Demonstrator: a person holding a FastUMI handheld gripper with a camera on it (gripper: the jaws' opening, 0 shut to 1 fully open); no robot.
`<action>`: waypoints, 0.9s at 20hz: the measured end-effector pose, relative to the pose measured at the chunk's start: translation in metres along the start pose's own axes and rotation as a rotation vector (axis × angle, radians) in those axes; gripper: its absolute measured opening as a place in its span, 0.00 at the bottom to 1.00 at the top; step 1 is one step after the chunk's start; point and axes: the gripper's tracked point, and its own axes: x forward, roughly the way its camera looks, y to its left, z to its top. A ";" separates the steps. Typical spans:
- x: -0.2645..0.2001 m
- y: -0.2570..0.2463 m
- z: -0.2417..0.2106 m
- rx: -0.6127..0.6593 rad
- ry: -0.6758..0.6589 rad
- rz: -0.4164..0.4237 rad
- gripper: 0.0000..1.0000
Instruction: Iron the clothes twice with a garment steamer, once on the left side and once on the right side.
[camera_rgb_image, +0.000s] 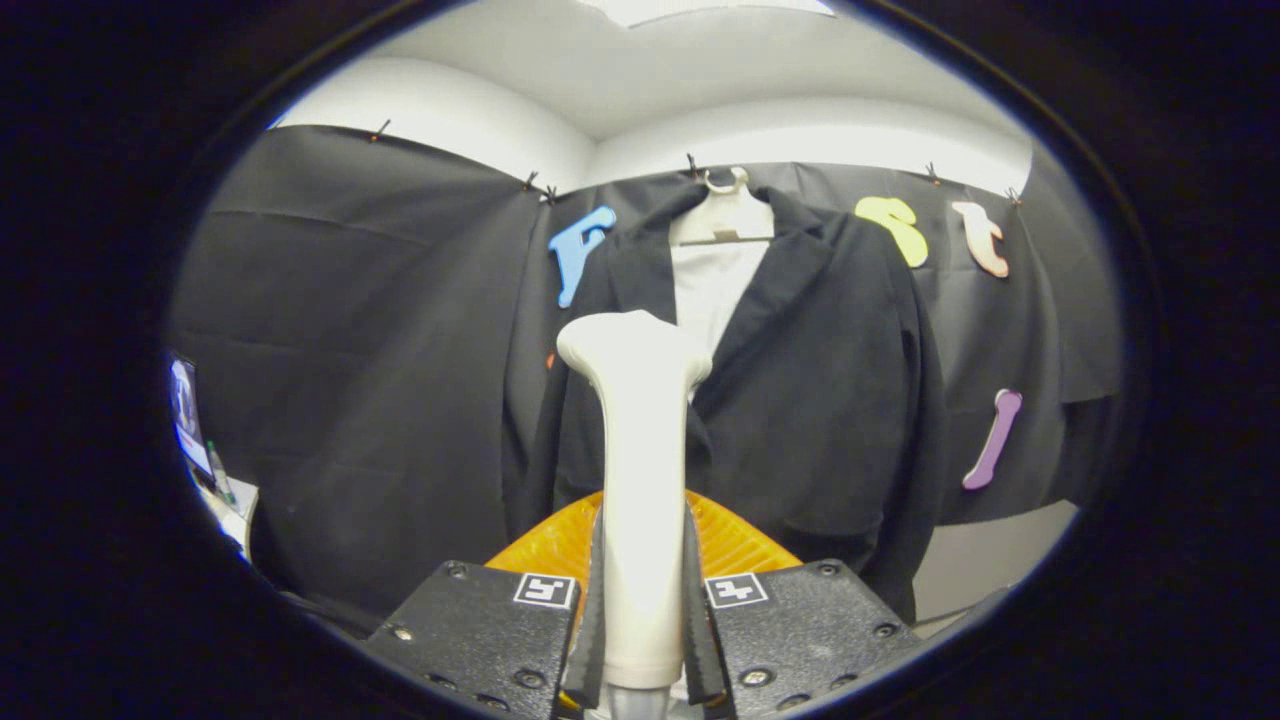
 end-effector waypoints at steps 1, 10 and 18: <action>0.004 0.003 0.010 -0.005 -0.029 0.009 0.34; 0.054 0.016 0.091 -0.019 -0.244 0.025 0.34; 0.081 0.010 0.041 -0.021 -0.094 0.003 0.34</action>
